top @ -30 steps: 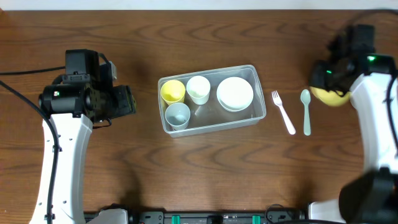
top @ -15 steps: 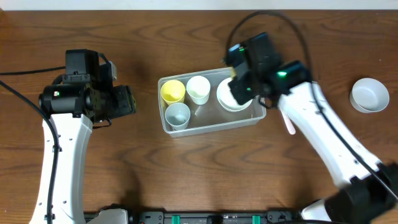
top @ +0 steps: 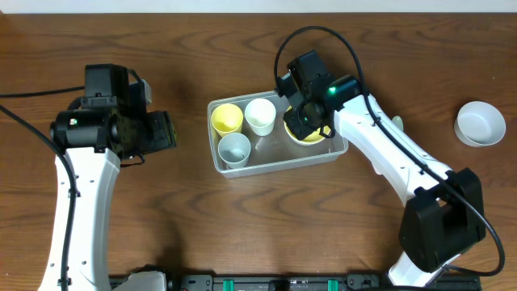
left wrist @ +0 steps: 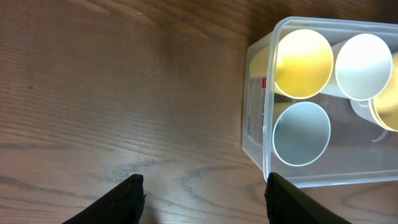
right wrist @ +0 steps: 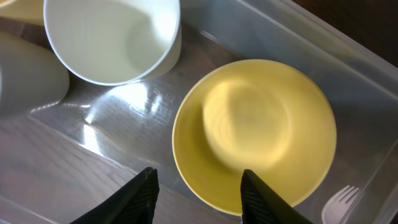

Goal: Pack container
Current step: 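Place the yellow bowl onto the white bowl in the container, then move the right gripper to the grey bowl and grasp it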

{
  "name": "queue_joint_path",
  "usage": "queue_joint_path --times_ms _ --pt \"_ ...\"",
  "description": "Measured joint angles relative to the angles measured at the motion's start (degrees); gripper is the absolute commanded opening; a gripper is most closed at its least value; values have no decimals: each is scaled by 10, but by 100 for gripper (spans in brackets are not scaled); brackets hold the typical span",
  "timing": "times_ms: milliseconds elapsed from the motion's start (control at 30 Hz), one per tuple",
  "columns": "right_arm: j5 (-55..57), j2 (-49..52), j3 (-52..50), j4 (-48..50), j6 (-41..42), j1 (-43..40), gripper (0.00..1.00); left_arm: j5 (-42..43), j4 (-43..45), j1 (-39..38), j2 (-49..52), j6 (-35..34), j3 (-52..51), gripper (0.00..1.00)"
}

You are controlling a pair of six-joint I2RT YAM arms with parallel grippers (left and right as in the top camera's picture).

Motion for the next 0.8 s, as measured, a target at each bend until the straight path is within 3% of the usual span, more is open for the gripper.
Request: queue_joint_path --times_ms 167,200,233,300,533,800 --pt "27 -11 5 -6 24 -11 48 0 -2 0 0 0 0 63" --pt "40 -19 8 -8 34 -19 51 0 -2 0 0 0 0 63" --pt "58 -33 13 -11 46 -33 63 0 -2 0 0 0 0 63" --pt "81 -58 19 -13 71 -61 72 0 -2 0 0 0 0 63" --pt "133 -143 42 -17 118 -252 80 0 -2 0 0 0 0 63" --pt "118 -83 42 -15 121 -455 82 0 -2 0 0 0 0 63"
